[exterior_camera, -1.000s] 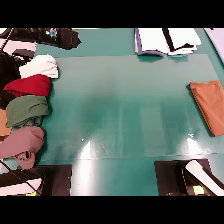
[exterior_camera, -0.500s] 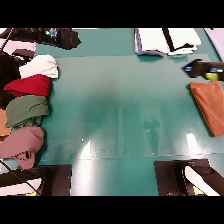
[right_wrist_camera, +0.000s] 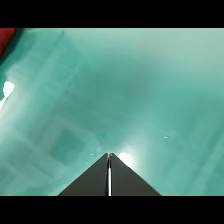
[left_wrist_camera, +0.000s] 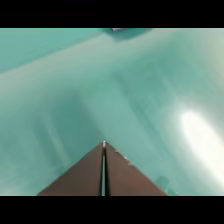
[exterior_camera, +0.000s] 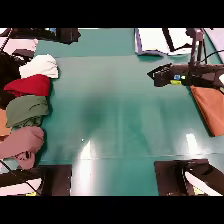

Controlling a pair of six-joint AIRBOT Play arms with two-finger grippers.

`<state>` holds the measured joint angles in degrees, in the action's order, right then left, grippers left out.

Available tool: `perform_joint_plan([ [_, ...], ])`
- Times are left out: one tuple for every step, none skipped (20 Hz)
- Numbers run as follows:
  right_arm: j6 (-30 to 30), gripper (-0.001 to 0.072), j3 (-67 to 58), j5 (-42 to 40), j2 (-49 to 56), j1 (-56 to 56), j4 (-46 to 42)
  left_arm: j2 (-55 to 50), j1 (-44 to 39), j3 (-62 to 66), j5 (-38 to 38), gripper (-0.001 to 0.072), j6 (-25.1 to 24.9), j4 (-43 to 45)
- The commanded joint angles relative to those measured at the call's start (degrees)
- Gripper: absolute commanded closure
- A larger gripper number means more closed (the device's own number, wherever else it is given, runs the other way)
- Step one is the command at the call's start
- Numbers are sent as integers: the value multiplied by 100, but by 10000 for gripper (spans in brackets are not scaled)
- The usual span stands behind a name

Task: Fold the shirts.

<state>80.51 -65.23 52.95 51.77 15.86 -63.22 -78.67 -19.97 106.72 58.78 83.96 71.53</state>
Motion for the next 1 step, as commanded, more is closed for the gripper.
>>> perform_joint_plan([
  [2,697,-2,-46,-4,133,13,0,-4,0,-269,683,0,2],
])
